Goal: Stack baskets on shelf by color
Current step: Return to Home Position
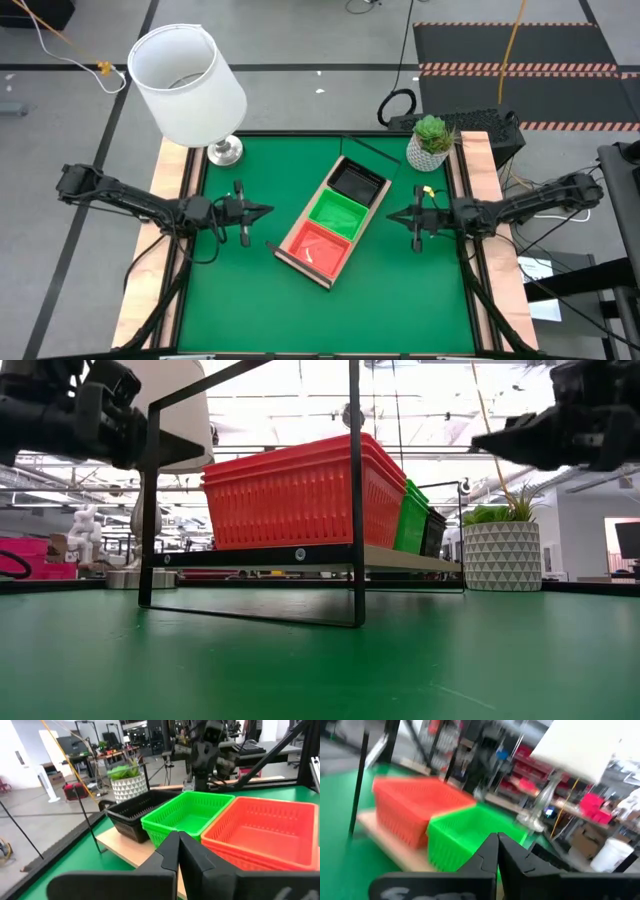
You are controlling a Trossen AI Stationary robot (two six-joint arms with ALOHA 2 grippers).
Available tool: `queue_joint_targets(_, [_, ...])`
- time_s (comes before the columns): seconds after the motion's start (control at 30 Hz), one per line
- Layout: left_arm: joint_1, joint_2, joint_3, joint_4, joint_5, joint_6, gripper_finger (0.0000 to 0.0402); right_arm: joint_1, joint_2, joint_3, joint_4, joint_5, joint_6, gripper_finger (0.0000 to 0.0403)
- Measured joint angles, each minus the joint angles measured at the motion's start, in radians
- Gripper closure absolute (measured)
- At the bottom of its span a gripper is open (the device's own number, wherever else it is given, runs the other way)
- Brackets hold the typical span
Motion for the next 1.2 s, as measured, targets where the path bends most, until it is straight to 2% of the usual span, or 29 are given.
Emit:
queue_joint_targets(0.23, [-0.009,-0.009,-0.021,-0.005,0.018,-0.057,0.0397,0.000,-0.123,-0.021,-0.022,-0.002,0.031,0.0403])
queue_joint_targets(0.43, [-0.036,-0.081,-0.021,-0.027,0.018,-0.072,0.0398,0.000,-0.233,-0.022,-0.142,-0.003,0.082,0.0403])
queue_joint_targets(0.7, [-0.079,-0.266,-0.021,-0.219,-0.034,-0.065,0.0397,0.000,-0.390,-0.023,-0.271,-0.014,0.130,0.0403])
queue_joint_targets(0.9, [-0.116,-0.384,-0.021,-0.317,-0.033,-0.040,0.0390,0.000,-0.493,-0.024,-0.387,-0.143,0.153,0.0403])
queue_joint_targets(1.1, [-0.136,-0.519,-0.021,-0.374,0.048,0.025,0.0398,0.000,-0.558,-0.024,-0.435,-0.157,0.162,0.0403])
queue_joint_targets(1.2, [-0.134,-0.589,-0.035,-0.403,0.051,0.028,0.0394,0.000,-0.568,-0.025,-0.453,-0.157,0.162,0.0403])
